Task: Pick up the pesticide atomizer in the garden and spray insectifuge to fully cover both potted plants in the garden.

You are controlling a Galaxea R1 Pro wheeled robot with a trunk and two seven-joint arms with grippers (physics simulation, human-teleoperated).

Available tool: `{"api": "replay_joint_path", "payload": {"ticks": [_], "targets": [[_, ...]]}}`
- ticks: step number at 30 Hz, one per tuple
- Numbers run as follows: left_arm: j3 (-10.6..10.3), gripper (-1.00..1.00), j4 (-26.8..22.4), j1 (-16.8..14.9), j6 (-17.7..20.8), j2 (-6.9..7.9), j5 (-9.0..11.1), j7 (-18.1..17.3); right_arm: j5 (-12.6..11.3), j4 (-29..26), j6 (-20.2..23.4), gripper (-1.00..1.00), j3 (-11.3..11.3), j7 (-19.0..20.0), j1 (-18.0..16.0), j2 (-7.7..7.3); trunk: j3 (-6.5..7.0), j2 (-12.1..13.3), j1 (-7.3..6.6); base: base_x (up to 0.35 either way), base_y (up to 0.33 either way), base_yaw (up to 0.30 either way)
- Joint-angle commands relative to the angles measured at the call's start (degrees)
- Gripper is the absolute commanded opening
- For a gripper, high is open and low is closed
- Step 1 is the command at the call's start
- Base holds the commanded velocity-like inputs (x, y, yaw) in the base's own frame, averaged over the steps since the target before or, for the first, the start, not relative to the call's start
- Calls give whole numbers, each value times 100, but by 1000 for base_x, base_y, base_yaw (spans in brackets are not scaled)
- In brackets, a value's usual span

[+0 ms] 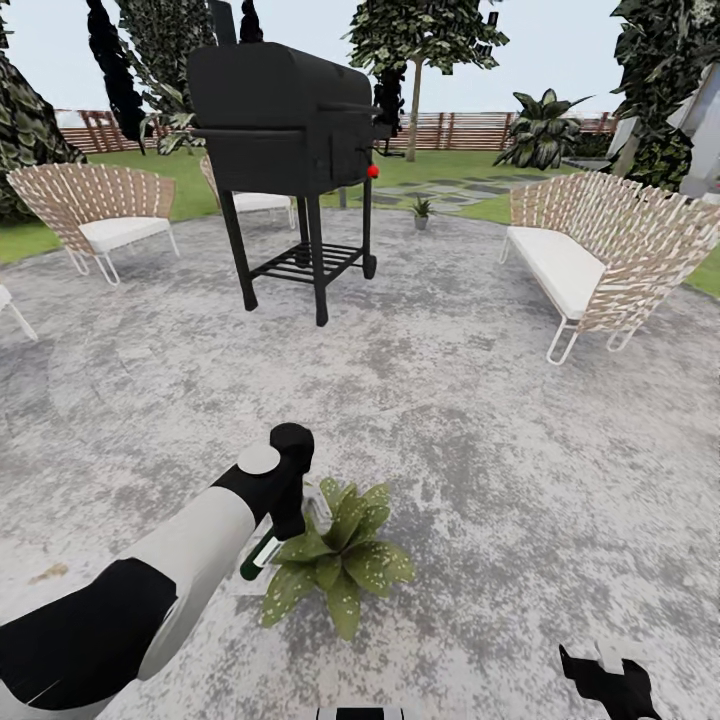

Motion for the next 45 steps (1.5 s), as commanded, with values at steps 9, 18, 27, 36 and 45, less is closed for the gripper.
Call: {"api": "replay_joint_path", "payload": {"ticks": [9, 18, 27, 36, 45], "targets": [[-13, -100, -5, 24, 60, -9, -45, -54, 24, 5, -23, 100, -49, 46, -4, -8, -4, -2, -1, 31, 0, -2], [-25, -100, -173, -230, 32, -9, -53, -54, 24, 6, -21, 100, -49, 46, -4, -8, -4, -2, -1, 0, 0, 0], [-273, -100, -141, -159, -222, -92, -32, -54, 16, -2, -21, 100, -49, 38, -4, -8, -4, -2, -1, 0, 0, 0], [-522, -100, -116, -150, -1173, -96, 21, -54, 24, 5, -14, 100, -49, 43, -4, -8, -4, -2, -1, 0, 0, 0], [-518, -100, -170, 14, -1501, -90, 25, -54, 24, 6, -14, 100, -49, 43, -4, -8, -4, -2, -1, -13, 0, 0]]}}
